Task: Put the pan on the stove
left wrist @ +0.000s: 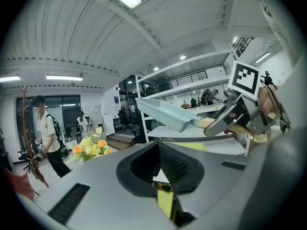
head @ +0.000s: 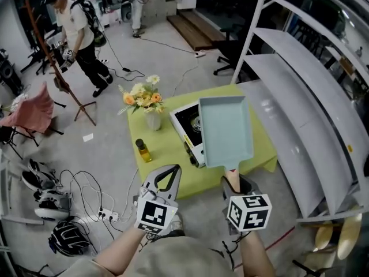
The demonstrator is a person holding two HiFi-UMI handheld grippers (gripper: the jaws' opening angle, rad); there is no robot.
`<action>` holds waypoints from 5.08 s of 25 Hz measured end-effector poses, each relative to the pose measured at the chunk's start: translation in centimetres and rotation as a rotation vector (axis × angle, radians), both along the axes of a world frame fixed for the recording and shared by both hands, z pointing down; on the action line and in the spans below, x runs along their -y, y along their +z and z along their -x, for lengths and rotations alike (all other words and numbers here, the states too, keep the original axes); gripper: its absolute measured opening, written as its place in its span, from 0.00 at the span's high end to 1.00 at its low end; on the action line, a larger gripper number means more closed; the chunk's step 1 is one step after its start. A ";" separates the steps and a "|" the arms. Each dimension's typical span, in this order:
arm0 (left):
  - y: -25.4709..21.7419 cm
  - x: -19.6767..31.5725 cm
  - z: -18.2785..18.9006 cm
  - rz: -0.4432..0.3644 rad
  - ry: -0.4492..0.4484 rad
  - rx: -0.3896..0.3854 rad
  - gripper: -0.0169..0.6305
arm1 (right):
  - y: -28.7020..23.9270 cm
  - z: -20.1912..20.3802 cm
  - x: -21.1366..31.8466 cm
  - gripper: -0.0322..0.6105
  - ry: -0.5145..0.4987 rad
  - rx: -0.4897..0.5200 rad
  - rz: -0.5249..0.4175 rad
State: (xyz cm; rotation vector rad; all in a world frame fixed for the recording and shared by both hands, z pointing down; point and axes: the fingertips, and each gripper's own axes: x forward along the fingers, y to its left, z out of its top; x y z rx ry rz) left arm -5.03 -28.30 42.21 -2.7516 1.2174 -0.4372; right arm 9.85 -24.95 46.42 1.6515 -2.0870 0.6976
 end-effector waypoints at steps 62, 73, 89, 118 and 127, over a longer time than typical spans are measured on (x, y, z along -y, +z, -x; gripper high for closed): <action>11.2 15.0 -2.8 0.259 -0.167 0.019 0.96 | 20.1 -2.2 18.7 0.68 -0.223 -0.106 0.432; 11.3 14.3 -2.8 0.268 -0.161 0.035 0.96 | 19.2 -2.6 20.1 0.52 -0.242 -0.118 0.379; 4.0 12.9 -2.2 0.125 -0.148 0.032 0.96 | 4.0 -3.9 18.9 0.67 -0.190 -0.032 0.017; -8.5 1.7 -1.0 -0.111 -0.118 -0.062 0.96 | -12.3 -1.8 4.0 0.93 -0.226 0.087 -0.432; -3.9 0.8 -1.0 -0.014 -0.117 -0.027 0.96 | -8.3 -1.3 2.1 0.94 -0.284 0.034 -0.337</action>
